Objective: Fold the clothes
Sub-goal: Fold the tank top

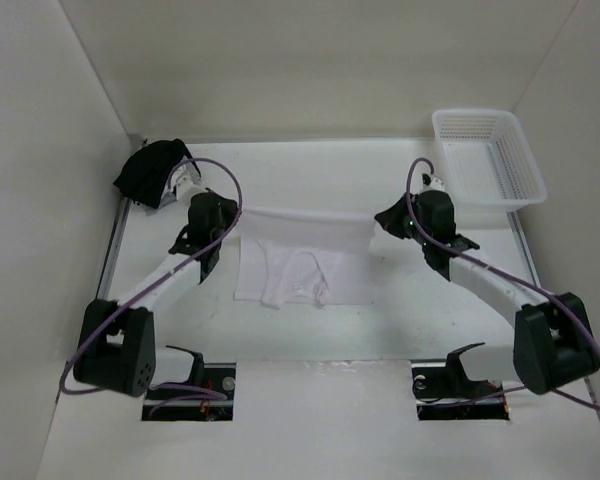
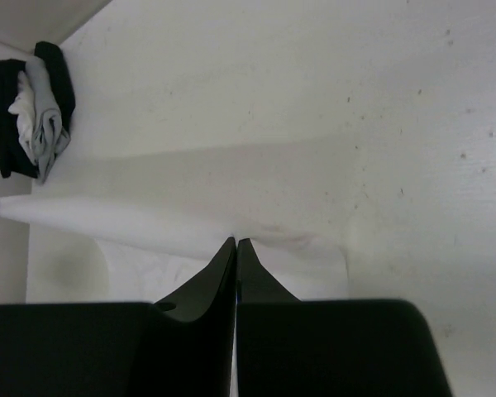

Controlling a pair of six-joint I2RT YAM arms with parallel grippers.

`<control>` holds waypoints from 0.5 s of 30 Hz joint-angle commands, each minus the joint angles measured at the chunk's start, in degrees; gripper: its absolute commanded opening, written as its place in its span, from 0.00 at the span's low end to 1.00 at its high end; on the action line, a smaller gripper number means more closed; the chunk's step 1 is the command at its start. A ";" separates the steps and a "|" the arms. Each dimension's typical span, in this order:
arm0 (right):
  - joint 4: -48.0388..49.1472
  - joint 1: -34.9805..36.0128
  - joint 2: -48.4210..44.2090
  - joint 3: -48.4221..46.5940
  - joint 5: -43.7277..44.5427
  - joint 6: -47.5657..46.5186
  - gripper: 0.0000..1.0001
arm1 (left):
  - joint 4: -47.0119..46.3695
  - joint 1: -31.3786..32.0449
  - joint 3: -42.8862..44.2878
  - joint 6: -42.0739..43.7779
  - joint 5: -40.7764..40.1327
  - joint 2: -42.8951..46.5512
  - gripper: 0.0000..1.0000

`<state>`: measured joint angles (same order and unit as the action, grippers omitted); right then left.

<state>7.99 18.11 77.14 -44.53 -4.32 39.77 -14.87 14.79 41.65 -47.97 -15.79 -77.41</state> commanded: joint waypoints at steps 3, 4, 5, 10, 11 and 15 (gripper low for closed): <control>3.79 4.60 -10.41 11.99 2.64 -0.04 0.02 | -3.41 -0.59 -12.97 -3.36 2.87 12.70 0.02; 3.44 5.65 -12.44 13.93 3.60 0.22 0.02 | -3.23 -0.68 -15.08 -3.89 3.39 14.81 0.02; 3.09 6.88 -14.72 15.77 4.31 0.66 0.02 | -2.88 -0.59 -16.93 -4.33 3.75 17.09 0.02; -3.40 12.60 -24.92 21.76 8.70 2.94 0.02 | 3.87 0.28 -24.06 -4.16 3.40 31.58 0.02; -4.64 13.48 -26.33 22.64 9.49 3.47 0.02 | 5.80 0.29 -25.38 -4.07 3.40 34.83 0.02; -7.19 15.24 -29.15 25.72 10.64 6.28 0.02 | 13.53 0.81 -29.42 -4.50 3.75 46.08 0.02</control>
<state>2.90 32.40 49.28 -20.32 2.98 43.27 -6.59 15.11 14.41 -51.81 -12.53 -36.86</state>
